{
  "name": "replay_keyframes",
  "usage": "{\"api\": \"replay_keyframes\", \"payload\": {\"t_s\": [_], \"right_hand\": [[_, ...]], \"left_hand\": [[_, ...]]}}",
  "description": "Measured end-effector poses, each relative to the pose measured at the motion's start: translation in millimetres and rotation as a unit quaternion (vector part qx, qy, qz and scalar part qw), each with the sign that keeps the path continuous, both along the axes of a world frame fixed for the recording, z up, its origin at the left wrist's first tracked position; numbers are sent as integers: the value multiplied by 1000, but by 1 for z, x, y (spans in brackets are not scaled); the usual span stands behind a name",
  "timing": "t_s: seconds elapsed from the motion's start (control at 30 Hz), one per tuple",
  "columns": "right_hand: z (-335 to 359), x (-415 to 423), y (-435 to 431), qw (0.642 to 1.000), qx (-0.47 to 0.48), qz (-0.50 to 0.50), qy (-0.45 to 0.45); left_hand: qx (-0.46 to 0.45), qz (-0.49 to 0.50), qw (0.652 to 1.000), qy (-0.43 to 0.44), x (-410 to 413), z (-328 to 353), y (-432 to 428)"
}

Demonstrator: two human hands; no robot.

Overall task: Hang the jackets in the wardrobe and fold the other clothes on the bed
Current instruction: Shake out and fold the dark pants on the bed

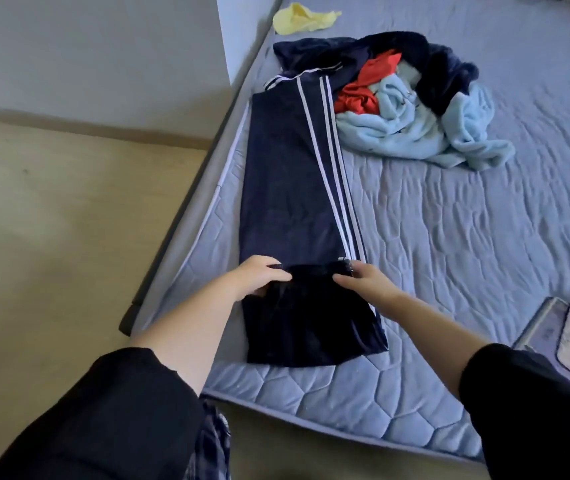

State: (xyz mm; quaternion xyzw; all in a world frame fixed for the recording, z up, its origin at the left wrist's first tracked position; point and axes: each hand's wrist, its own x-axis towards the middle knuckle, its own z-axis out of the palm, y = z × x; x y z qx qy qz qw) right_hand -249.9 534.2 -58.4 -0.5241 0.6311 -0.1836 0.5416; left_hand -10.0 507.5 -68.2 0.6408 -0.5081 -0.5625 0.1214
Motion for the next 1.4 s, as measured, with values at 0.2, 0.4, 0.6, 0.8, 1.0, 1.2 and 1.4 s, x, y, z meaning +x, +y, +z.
{"api": "replay_keyframes", "payload": {"t_s": [0.2,0.4,0.6,0.8,1.0,1.2,1.4], "right_hand": [[-82,-7,25,998,-6,-61,-1],[-75,-12,34,986,28,-47,-160],[-59,-2,24,994,46,11,-103],[-51,12,-19,936,-270,-227,10],[-56,4,-16,897,-334,-258,133],[-44,-9,-8,952,-93,-138,256],[-57,-1,-5,988,-34,-89,119]], "left_hand": [[-8,139,981,133,-7,-89,21],[1,49,978,202,0,-87,43],[46,17,965,259,16,-59,45],[-182,298,878,328,-8,-35,-4],[-347,87,932,-50,-32,-52,6],[-164,99,975,-111,-29,-68,0],[-29,183,975,120,-47,-74,-2]]}}
